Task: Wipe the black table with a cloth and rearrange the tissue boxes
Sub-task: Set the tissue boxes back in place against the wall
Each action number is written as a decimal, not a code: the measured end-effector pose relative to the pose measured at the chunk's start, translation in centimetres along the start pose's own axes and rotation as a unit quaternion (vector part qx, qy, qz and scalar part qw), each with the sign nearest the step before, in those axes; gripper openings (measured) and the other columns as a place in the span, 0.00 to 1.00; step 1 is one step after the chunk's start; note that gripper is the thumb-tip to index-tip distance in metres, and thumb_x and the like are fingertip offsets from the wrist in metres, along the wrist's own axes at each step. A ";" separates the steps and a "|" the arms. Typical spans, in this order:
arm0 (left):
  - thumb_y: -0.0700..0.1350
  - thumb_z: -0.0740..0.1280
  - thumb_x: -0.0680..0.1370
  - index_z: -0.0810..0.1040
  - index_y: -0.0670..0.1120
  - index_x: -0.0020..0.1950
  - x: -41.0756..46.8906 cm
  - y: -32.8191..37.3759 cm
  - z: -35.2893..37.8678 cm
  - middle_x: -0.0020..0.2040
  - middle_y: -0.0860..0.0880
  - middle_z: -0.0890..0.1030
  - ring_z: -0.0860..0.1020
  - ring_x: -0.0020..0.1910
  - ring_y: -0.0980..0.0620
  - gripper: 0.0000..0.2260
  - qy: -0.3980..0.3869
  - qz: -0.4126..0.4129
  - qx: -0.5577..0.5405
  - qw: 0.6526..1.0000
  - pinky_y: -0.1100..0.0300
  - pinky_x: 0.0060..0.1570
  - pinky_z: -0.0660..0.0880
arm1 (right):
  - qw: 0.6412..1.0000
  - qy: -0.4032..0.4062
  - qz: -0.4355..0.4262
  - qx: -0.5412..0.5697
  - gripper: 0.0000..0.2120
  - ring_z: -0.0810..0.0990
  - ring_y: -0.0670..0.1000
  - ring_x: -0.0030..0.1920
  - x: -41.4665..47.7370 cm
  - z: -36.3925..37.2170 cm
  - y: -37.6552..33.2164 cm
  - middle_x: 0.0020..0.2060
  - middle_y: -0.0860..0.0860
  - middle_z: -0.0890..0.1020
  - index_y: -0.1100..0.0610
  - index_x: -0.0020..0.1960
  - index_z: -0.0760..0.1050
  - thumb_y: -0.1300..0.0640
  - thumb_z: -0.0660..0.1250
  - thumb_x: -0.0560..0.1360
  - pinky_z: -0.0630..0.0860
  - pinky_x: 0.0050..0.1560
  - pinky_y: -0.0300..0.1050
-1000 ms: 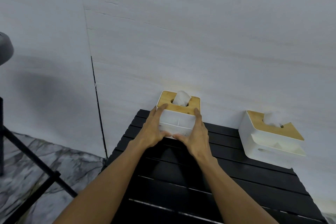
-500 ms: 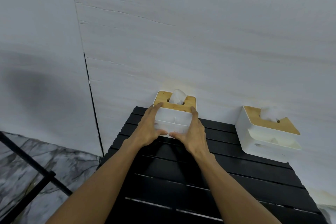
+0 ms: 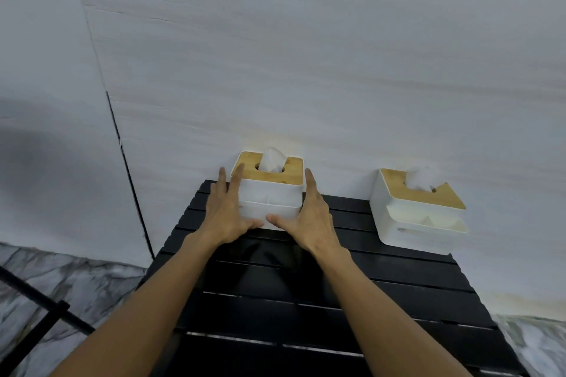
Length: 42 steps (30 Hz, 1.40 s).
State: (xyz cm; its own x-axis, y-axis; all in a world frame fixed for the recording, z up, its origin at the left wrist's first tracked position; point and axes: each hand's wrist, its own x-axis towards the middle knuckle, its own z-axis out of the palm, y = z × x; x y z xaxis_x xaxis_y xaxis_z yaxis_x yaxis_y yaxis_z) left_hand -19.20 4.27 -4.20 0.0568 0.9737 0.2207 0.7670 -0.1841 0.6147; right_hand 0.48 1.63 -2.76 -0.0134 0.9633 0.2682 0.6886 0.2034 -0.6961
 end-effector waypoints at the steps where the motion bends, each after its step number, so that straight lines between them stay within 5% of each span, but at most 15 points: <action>1: 0.56 0.80 0.65 0.38 0.57 0.79 -0.2 1.0 -0.1 0.80 0.44 0.38 0.45 0.79 0.38 0.59 0.016 -0.003 0.019 1.000 0.40 0.75 0.52 | 1.000 0.006 -0.004 -0.016 0.58 0.70 0.56 0.73 -0.5 -1.2 0.1 0.76 0.50 0.67 0.42 0.81 0.40 0.34 0.76 0.66 0.73 0.67 0.61; 5: 0.57 0.76 0.70 0.42 0.59 0.79 -1.7 6.9 0.7 0.80 0.54 0.38 0.41 0.79 0.49 0.51 0.074 0.076 -0.036 0.994 0.44 0.75 0.47 | 0.990 0.099 -0.050 -0.083 0.47 0.80 0.53 0.60 -2.9 -8.2 1.7 0.71 0.48 0.73 0.38 0.80 0.45 0.30 0.68 0.72 0.80 0.57 0.57; 11: 0.60 0.73 0.72 0.42 0.66 0.77 -2.4 16.3 5.7 0.79 0.63 0.40 0.42 0.79 0.56 0.46 -0.001 0.157 -0.116 0.981 0.44 0.76 0.50 | 0.972 0.184 0.018 -0.143 0.47 0.67 0.58 0.74 -4.7 -18.9 10.3 0.76 0.51 0.66 0.42 0.80 0.50 0.31 0.69 0.70 0.71 0.68 0.58; 16: 0.66 0.76 0.64 0.39 0.69 0.76 -1.1 19.8 11.4 0.81 0.58 0.42 0.43 0.79 0.55 0.54 -0.124 0.111 -0.126 0.978 0.46 0.77 0.51 | 0.983 0.076 0.135 -0.101 0.62 0.60 0.58 0.78 -5.5 -23.2 16.7 0.80 0.50 0.57 0.39 0.80 0.39 0.24 0.72 0.60 0.66 0.71 0.63; 21: 0.62 0.81 0.59 0.41 0.65 0.77 0.1 20.7 15.7 0.80 0.55 0.51 0.51 0.79 0.55 0.60 -0.181 0.086 -0.155 0.967 0.50 0.76 0.56 | 0.990 -0.021 0.136 -0.031 0.64 0.70 0.56 0.72 -4.3 -23.0 19.5 0.72 0.49 0.71 0.39 0.80 0.41 0.35 0.82 0.59 0.71 0.63 0.48; 24: 0.53 0.82 0.62 0.44 0.59 0.79 0.7 21.4 16.7 0.74 0.57 0.64 0.66 0.68 0.59 0.58 -0.182 0.093 -0.159 0.966 0.71 0.62 0.64 | 0.992 -0.039 0.118 -0.016 0.63 0.74 0.55 0.64 -3.2 -22.4 20.1 0.64 0.48 0.72 0.34 0.78 0.41 0.39 0.83 0.60 0.71 0.58 0.45; 26: 0.48 0.82 0.64 0.48 0.57 0.79 1.2 21.9 17.1 0.65 0.60 0.69 0.71 0.59 0.61 0.54 -0.172 0.097 -0.161 0.967 0.76 0.50 0.68 | 0.994 -0.033 0.106 -0.017 0.62 0.74 0.53 0.61 -2.5 -22.1 20.5 0.63 0.48 0.72 0.35 0.79 0.42 0.41 0.83 0.61 0.71 0.57 0.45; 32: 0.48 0.81 0.66 0.50 0.58 0.79 1.8 22.3 18.6 0.71 0.50 0.69 0.71 0.65 0.49 0.52 -0.143 0.062 -0.161 0.975 0.57 0.62 0.72 | 0.994 -0.012 0.109 -0.022 0.60 0.73 0.53 0.61 -1.4 -21.3 20.9 0.64 0.50 0.73 0.43 0.81 0.51 0.46 0.85 0.60 0.72 0.60 0.44; 42: 0.44 0.80 0.67 0.50 0.62 0.78 0.1 21.1 16.8 0.73 0.52 0.66 0.70 0.68 0.49 0.50 -0.106 0.071 -0.179 0.976 0.51 0.65 0.73 | 0.995 0.052 0.079 0.011 0.60 0.76 0.55 0.65 -3.8 -19.1 18.6 0.64 0.50 0.75 0.41 0.81 0.50 0.46 0.84 0.61 0.73 0.62 0.45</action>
State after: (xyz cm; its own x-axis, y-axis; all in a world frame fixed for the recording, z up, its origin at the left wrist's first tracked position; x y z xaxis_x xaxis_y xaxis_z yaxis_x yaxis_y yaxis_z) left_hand 7.71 2.69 -3.95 0.3056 0.9342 0.1841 0.4719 -0.3166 0.8228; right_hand 27.13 -1.56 -4.01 0.1697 0.9604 0.2209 0.6606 0.0554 -0.7487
